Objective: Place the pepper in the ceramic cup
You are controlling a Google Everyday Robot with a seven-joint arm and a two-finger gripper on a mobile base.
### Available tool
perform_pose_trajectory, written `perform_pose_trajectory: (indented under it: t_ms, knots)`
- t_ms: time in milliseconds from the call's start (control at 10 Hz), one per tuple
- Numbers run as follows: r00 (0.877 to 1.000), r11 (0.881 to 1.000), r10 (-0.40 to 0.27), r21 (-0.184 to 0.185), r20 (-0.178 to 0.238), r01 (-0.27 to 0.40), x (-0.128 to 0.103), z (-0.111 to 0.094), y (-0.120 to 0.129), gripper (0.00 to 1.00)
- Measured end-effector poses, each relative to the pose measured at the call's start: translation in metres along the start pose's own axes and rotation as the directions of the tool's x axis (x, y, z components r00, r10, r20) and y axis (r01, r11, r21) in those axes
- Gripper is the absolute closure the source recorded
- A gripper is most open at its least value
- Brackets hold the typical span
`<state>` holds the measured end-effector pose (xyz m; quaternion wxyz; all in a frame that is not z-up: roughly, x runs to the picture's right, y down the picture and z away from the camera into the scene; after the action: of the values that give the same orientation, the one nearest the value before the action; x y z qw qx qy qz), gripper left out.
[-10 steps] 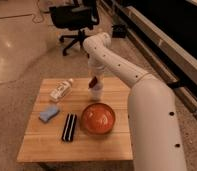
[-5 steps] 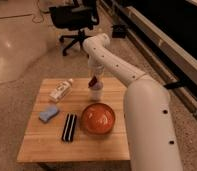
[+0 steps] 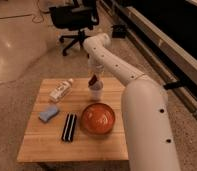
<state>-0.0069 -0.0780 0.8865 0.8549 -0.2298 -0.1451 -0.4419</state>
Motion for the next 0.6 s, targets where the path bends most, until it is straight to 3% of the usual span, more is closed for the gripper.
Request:
perform_pose_trajectory:
  t_ms: [200,300,400,600]
  knots:
    - [1.0,1.0,0.01,-0.004,0.002,-0.01,0.0011,-0.0011,0.0033,0.86]
    - [1.0,1.0,0.012,-0.005,0.01,-0.012,-0.0012,0.0001,0.0026,0.7]
    - [1.0,1.0,0.009,-0.005,0.012,-0.009,-0.0023,0.0007,0.0018,0.62]
    - [1.0,1.0,0.017,-0.001,0.003,-0.017,0.0037,-0.0001,0.0086,0.55]
